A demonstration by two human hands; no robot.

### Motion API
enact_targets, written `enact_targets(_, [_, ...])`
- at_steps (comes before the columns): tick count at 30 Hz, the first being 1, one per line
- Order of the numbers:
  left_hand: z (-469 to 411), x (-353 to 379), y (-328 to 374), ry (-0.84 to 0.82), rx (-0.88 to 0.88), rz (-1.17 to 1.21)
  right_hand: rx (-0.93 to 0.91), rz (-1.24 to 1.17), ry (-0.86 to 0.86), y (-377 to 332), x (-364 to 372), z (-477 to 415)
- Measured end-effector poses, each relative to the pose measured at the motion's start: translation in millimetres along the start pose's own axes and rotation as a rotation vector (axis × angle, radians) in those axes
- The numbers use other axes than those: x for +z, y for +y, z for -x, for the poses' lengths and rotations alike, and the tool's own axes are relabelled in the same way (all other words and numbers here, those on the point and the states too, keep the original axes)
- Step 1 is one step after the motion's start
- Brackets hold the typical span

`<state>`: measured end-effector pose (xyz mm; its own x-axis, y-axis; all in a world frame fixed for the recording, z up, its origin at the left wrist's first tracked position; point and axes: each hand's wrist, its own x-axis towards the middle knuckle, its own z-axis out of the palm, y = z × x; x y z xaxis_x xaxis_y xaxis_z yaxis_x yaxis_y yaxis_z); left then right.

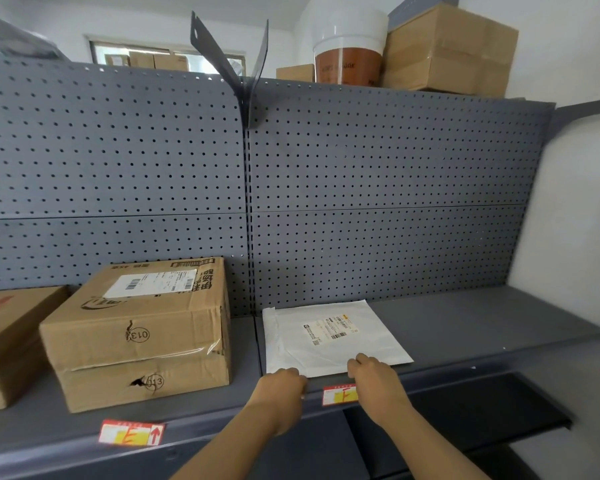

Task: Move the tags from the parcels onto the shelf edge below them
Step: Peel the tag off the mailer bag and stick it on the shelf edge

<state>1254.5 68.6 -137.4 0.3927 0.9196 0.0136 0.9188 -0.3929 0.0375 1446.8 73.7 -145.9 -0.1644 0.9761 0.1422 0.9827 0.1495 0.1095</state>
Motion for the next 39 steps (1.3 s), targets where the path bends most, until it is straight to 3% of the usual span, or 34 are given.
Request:
enact_targets(9, [-17,2,35,0.056,0.067,0.038,0.075,-0.179,0.079,17,-5,14])
enact_targets(15, [-26,7,46,0.007,0.087,0.115,0.046,-0.244,0.076,16,0,15])
enact_targets(28, [-27,18,43,-0.043,0.121,0.002,-0.011,-0.2,-0.054,9,10,17])
enact_targets(39, [-2,12,25,0.014,0.078,-0.049,-0.033,0.002,-0.011,-12,-2,22])
